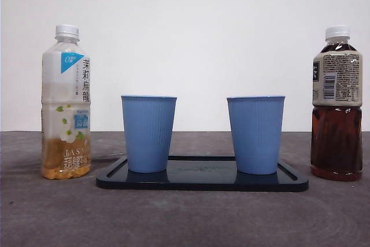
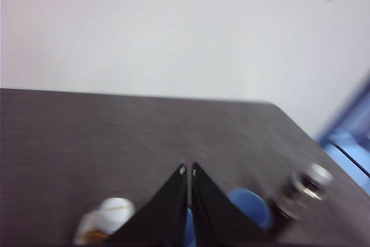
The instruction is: Pour the drink into the cup
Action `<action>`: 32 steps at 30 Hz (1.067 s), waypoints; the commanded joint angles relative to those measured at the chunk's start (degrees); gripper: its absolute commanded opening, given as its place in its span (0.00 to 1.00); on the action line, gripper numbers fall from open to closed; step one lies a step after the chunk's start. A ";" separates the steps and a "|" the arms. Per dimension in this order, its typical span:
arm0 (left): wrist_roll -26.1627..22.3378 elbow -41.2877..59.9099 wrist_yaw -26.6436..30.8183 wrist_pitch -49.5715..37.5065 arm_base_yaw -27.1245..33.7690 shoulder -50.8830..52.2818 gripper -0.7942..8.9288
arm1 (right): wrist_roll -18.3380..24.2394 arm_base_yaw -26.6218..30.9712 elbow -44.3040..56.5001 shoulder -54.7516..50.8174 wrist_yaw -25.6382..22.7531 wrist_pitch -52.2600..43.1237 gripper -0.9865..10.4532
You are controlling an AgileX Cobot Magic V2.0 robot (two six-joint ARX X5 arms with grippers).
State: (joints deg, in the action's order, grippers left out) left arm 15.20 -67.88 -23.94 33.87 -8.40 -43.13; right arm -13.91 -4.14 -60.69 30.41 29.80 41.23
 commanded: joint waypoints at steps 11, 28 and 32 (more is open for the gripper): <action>-6.19 -5.68 -9.70 8.07 -9.81 -2.43 0.09 | 12.70 -12.02 -8.57 6.56 0.20 5.60 0.10; -6.14 -5.68 -9.66 10.12 -10.64 -2.91 0.69 | 11.04 -12.00 -8.55 6.97 0.13 6.71 0.54; -6.14 -5.68 -9.68 9.84 -10.64 -2.91 0.69 | 10.82 -12.00 -8.55 6.99 0.13 7.13 0.55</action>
State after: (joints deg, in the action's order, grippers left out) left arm 9.58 -72.23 -33.21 44.40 -18.81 -45.74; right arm -2.42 -15.81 -68.12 37.01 29.87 48.71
